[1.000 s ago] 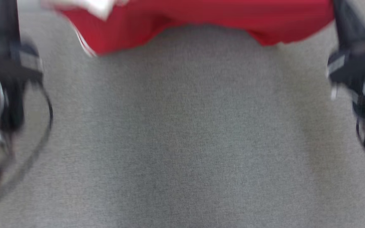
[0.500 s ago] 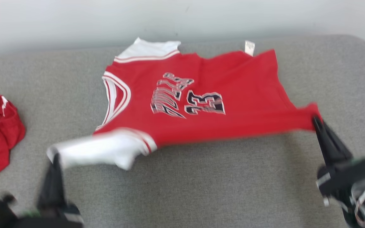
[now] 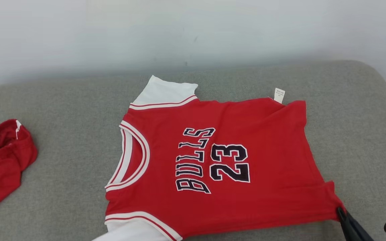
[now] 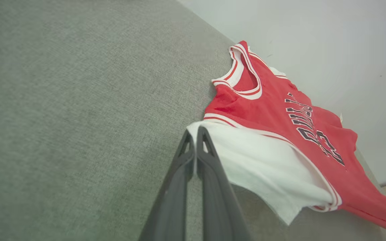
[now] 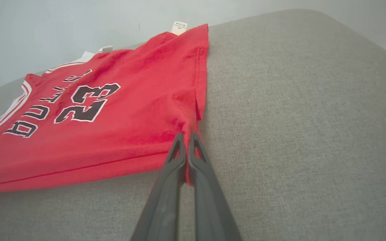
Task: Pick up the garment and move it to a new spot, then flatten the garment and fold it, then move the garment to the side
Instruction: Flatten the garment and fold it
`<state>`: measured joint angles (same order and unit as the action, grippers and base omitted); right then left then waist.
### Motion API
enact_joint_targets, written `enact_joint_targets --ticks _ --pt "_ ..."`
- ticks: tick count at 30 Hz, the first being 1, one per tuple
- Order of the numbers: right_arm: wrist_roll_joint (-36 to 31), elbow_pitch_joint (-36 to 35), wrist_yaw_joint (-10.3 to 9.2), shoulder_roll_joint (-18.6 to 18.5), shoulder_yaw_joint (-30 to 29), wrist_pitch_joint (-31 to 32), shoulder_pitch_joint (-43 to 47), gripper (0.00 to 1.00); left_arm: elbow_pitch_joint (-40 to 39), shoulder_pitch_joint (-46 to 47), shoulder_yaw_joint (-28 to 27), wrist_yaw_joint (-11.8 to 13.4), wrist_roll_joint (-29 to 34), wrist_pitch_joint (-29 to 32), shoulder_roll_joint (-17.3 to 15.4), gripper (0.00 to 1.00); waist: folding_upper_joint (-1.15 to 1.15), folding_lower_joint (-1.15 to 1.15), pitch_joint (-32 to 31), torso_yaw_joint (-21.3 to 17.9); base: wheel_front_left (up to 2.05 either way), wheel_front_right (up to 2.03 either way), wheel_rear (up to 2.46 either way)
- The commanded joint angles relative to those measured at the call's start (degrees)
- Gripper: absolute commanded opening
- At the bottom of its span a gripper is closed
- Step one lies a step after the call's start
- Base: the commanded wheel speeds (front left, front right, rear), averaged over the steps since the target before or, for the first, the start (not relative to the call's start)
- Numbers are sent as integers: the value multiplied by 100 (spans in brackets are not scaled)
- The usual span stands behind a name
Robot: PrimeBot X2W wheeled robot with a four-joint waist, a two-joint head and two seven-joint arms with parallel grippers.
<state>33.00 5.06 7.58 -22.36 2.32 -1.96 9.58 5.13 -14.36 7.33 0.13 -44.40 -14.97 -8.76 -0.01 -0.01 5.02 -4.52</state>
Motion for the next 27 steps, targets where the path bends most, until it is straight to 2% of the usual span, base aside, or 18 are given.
enact_joint_targets --ticks 1,5,14,21,27 --pt "-47 155 -17 24 8 -93 131 0 186 -126 23 -105 83 -23 86 0 1 1 -84 43 0 0 0" --pt "-60 422 -17 60 32 -175 226 0 530 -68 -22 -268 187 -24 259 0 1 1 -115 85 0 0 0" --pt "-45 646 -17 2 159 -165 47 0 737 311 -231 -559 454 -24 342 0 1 1 -105 139 0 0 0" --pt "127 390 -17 21 217 -144 -278 0 678 909 -87 -691 672 10 91 0 1 1 -99 100 0 0 0" --pt "-17 376 -17 70 241 244 -723 0 782 1554 45 -708 762 305 -195 0 1 1 -5 0 0 0 0"
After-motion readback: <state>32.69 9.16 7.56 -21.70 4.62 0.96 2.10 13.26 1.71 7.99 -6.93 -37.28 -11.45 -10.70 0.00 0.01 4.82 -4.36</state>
